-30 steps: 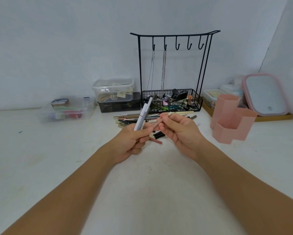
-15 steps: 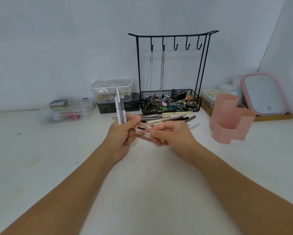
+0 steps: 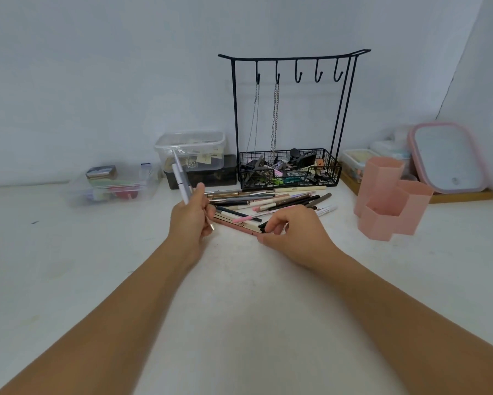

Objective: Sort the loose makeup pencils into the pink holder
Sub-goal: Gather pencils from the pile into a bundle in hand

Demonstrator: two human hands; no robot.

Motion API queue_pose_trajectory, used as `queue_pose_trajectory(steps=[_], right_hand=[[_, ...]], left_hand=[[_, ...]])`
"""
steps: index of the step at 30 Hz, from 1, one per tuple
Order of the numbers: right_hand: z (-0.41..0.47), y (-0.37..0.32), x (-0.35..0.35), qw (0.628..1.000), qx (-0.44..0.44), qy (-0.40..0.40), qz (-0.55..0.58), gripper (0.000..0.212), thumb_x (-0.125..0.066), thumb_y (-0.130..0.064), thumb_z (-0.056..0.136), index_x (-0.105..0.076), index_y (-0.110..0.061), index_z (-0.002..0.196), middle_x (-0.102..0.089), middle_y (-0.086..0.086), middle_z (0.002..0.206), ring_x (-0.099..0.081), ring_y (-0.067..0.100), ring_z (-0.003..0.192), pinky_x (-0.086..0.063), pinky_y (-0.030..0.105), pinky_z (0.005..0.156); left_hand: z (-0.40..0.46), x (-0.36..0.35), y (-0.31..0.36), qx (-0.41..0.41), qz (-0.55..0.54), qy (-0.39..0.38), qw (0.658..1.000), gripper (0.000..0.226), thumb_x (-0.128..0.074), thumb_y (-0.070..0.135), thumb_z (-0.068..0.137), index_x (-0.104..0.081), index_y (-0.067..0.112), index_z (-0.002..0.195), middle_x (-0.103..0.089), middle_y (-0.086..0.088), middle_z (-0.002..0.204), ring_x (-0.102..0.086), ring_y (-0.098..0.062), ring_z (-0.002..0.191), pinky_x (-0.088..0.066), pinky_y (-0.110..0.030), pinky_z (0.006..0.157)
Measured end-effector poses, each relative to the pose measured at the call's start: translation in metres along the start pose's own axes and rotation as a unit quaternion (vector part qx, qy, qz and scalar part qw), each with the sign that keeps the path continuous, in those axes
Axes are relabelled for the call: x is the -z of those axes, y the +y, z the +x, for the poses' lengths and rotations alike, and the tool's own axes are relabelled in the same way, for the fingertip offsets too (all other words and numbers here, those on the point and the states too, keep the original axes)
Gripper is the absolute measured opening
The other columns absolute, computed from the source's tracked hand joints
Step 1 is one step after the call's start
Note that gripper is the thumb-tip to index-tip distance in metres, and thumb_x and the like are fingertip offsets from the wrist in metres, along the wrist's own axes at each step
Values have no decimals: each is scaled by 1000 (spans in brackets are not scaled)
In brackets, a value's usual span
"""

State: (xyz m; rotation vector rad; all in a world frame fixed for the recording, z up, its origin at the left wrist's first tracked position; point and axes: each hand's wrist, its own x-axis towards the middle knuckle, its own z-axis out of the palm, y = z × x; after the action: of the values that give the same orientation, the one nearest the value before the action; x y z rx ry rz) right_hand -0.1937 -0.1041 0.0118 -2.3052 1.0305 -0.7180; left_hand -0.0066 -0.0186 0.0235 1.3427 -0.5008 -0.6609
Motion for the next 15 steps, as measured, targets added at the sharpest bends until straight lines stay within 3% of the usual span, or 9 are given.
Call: queue_pose_trajectory(steps=[3, 6, 10, 13, 15], right_hand=[[1, -2, -4, 999, 14, -26, -45, 17, -81, -39, 80, -78, -24, 88, -68, -8, 80, -61, 7, 73, -46, 21, 60], [2, -3, -5, 998, 23, -22, -50, 12, -78, -34, 84, -79, -23, 87, -70, -6, 80, -62, 10, 73, -49, 23, 61], [1, -1, -6, 998, 24, -24, -43, 9, -78, -33, 84, -78, -23, 86, -69, -6, 79, -60, 9, 71, -45, 20, 58], [4, 3, -5, 999, 24, 47, 14, 8, -76, -29, 85, -74, -23, 90, -68, -8, 84, -58, 6, 74, -44, 20, 64], [6, 7, 0, 996, 35, 75, -23, 16, -68, -26, 93, -69, -25, 109, -66, -10, 104, -57, 7, 93, -46, 24, 80]], left_hand=[[5, 5, 0, 10, 5, 34, 999, 48, -50, 54, 101, -47, 21, 67, -50, 2, 53, -42, -13, 52, -34, -27, 52], [8, 6, 0, 9, -27, 41, 999, 48, -49, 55, 101, -44, 21, 67, -44, 4, 50, -50, -12, 53, -36, -26, 51], [12, 10, -2, 12, -39, 26, 999, 46, -54, 56, 98, -44, 21, 69, -39, 5, 50, -42, -14, 54, -35, -29, 58], [10, 8, -4, 3, -36, -25, 999, 46, -57, 53, 97, -42, 22, 67, -36, 5, 53, -35, -14, 55, -33, -35, 70], [4, 3, -5, -3, -39, -60, 997, 46, -58, 50, 98, -42, 21, 67, -33, 3, 54, -35, -15, 53, -38, -32, 66]])
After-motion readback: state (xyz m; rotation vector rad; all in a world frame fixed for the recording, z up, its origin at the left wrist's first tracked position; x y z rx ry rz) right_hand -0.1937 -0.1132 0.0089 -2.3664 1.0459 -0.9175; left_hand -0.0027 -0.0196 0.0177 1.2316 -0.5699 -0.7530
